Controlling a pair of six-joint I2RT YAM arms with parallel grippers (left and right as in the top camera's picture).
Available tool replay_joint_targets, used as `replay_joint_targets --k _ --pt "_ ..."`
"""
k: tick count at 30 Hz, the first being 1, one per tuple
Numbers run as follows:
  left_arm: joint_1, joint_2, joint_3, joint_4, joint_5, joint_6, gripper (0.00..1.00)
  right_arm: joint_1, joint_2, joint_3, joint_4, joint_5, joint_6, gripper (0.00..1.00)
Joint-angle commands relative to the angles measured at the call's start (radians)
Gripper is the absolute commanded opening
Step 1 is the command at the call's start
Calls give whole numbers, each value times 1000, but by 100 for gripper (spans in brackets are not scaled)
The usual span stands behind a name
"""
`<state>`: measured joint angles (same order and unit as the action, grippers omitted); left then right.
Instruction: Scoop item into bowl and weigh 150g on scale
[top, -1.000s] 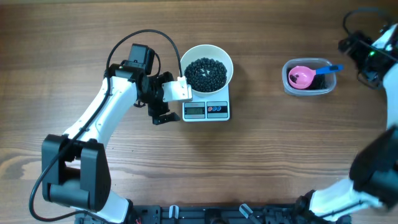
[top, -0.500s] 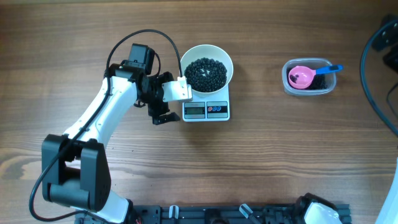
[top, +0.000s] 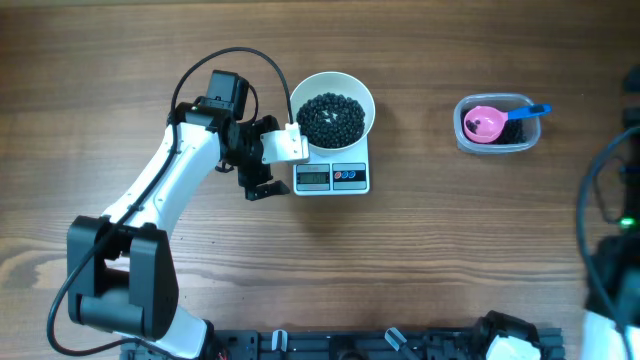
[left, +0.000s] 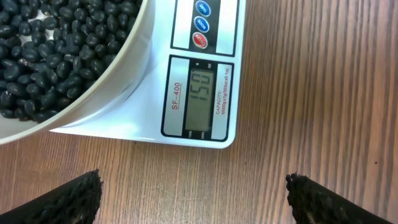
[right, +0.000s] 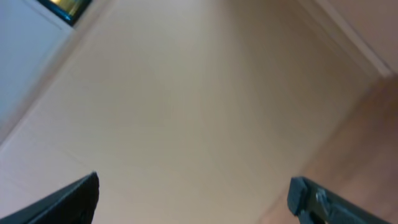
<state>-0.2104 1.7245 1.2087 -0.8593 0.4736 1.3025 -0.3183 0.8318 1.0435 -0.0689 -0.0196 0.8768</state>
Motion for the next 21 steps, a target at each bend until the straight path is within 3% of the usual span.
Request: replay_joint_targets --k 1,3,6,11,17,21 --pt "-1 -7 -7 0 23 -9 100 38 -58 -266 334 63 -95 100" --pt "-1 -7 -7 0 23 -9 100 52 -64 -361 469 60 -92 100" --pt "-1 -7 -7 0 23 -9 100 74 -68 -428 532 74 -93 100" --pt "-1 -7 -7 0 23 -9 100 105 -159 -460 527 79 -216 100" --pt "-1 -7 -7 0 23 -9 100 117 -277 -465 388 79 -237 99" --pt "-1 -7 -7 0 23 -9 100 154 -348 -469 343 79 -405 100"
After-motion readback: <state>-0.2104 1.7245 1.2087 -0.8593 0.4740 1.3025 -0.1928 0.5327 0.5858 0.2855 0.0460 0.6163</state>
